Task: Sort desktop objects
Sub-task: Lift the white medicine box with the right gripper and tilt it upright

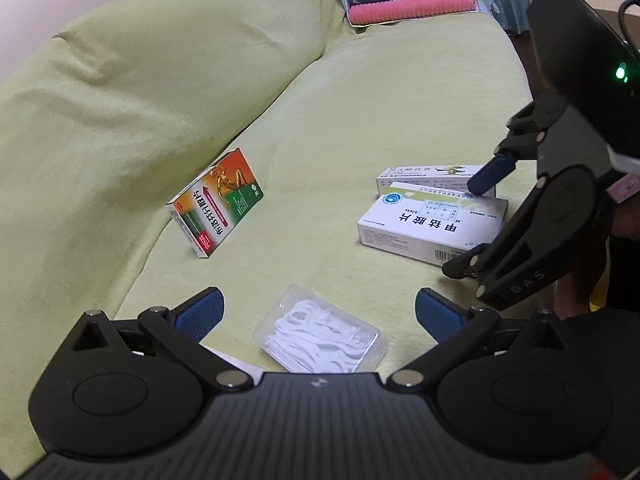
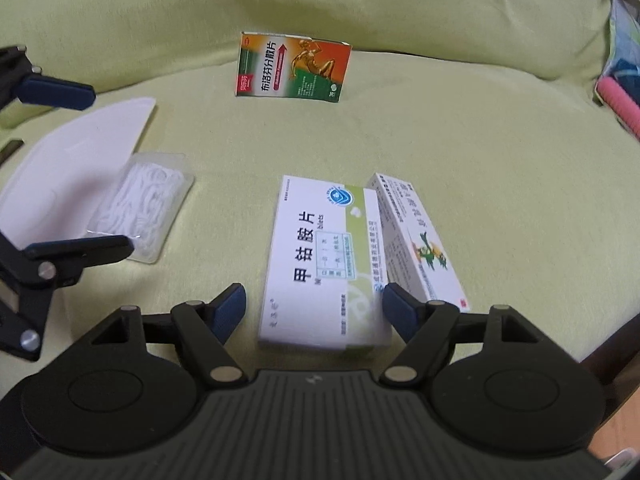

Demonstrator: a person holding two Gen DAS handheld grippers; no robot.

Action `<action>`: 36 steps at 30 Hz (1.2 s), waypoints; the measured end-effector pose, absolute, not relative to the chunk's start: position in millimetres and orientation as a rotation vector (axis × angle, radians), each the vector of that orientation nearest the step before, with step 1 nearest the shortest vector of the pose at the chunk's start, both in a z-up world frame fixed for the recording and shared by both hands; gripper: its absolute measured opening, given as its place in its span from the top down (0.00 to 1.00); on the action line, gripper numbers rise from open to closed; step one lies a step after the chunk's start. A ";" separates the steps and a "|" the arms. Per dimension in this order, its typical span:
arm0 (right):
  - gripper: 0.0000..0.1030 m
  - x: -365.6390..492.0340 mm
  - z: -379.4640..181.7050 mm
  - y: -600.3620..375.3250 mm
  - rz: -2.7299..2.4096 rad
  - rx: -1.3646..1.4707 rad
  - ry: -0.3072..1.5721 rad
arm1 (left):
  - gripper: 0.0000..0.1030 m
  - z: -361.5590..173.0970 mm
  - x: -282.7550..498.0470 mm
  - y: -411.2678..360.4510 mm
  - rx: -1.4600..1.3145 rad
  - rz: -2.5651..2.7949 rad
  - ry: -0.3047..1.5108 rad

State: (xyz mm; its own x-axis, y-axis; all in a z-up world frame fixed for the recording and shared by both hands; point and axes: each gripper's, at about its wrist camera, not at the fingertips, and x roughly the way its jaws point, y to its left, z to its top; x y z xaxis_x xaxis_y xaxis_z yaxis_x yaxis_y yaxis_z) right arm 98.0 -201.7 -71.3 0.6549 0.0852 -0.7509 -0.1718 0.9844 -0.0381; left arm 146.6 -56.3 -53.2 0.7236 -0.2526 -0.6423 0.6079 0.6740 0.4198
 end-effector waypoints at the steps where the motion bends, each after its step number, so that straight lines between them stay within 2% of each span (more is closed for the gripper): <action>1: 0.28 98.8 -71.4 -200.6 0.143 -0.136 0.848 | 0.00 -53.9 148.1 -56.8 0.667 -0.516 0.581; 7: 0.29 103.9 -75.6 -203.7 0.130 -0.194 0.871 | 0.00 -58.0 155.9 -55.0 0.655 -0.517 0.581; 10: 0.40 108.8 -74.0 -215.5 0.121 -0.154 0.883 | 0.00 -48.4 116.2 -64.6 0.653 -0.519 0.576; 15: 0.73 114.4 -67.0 -248.3 0.111 0.055 0.911 | 0.00 -38.5 77.7 -73.3 0.660 -0.538 0.572; 21: 0.74 114.8 -67.6 -264.1 0.145 0.212 0.947 | 0.00 -40.2 76.8 -84.8 0.685 -0.576 0.566; 36: 0.73 117.6 -46.8 -271.7 0.134 0.198 0.902 | 0.00 -41.3 72.0 -117.7 0.708 -0.643 0.551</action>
State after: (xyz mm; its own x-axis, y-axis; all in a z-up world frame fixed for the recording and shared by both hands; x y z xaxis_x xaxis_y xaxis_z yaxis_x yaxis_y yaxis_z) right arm 117.6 -271.7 -46.8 0.6138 0.1983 -0.7642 -0.0327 0.9735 0.2263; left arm 72.0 -117.7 -41.3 0.6764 -0.3444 -0.6510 0.6962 0.5874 0.4126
